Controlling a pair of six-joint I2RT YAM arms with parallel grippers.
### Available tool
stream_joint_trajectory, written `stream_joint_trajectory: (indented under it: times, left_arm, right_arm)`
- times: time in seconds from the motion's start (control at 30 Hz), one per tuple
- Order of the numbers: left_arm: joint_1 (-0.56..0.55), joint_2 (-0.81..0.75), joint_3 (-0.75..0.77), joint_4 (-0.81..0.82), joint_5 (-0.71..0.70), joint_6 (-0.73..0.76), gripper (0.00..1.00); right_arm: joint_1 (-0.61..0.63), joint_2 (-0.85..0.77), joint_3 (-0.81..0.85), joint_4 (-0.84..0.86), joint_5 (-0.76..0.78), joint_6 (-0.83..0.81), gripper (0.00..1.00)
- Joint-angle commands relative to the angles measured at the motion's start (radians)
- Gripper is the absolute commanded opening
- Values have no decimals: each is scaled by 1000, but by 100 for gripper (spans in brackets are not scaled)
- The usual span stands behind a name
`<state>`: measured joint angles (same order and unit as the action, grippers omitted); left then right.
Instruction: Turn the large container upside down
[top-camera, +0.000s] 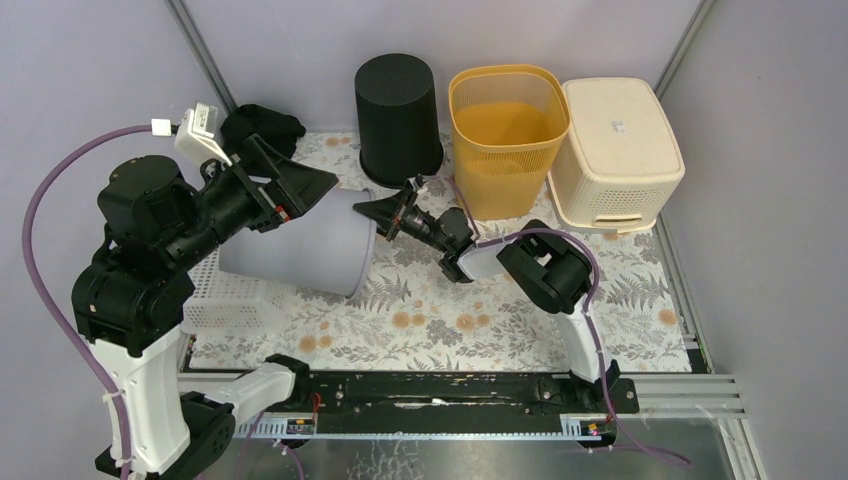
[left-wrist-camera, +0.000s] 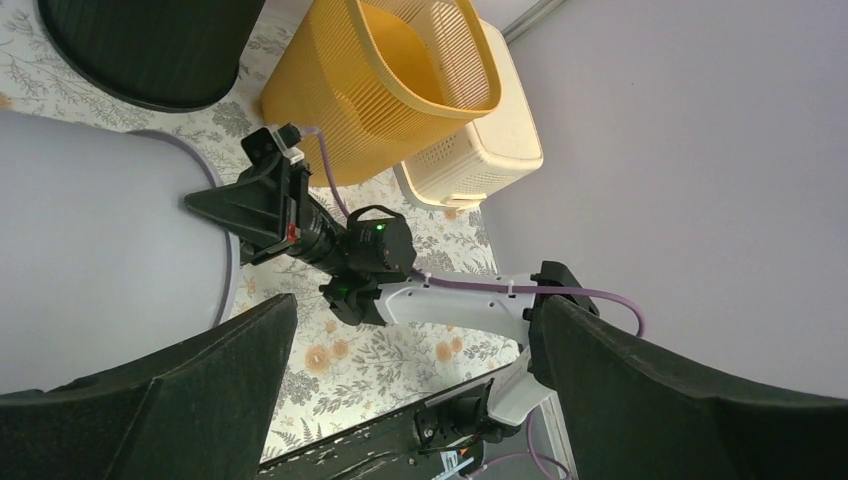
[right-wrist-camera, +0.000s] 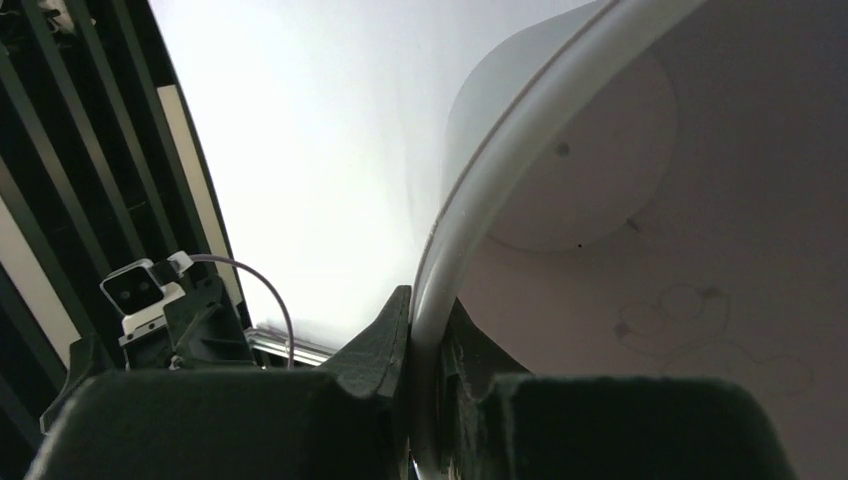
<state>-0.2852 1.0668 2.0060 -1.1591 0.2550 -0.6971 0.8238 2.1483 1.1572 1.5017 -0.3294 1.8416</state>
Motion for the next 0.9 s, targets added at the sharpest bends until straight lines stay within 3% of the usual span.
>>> stream_joint_trajectory:
  times: [0.0, 0.27, 0.5, 0.87]
  left_arm:
    - [5, 5, -10, 28, 13, 22, 100]
    - [4, 6, -26, 40, 13, 19, 100]
    - [4, 7, -38, 54, 18, 13, 100]
    - [4, -1, -67, 69, 19, 7, 100]
  right_arm:
    - [15, -16, 12, 208, 29, 10, 2]
    - [13, -56, -151, 209, 13, -57, 13]
    - [4, -86, -252, 207, 3, -87, 29]
    - [-31, -114, -382, 207, -8, -122, 34]
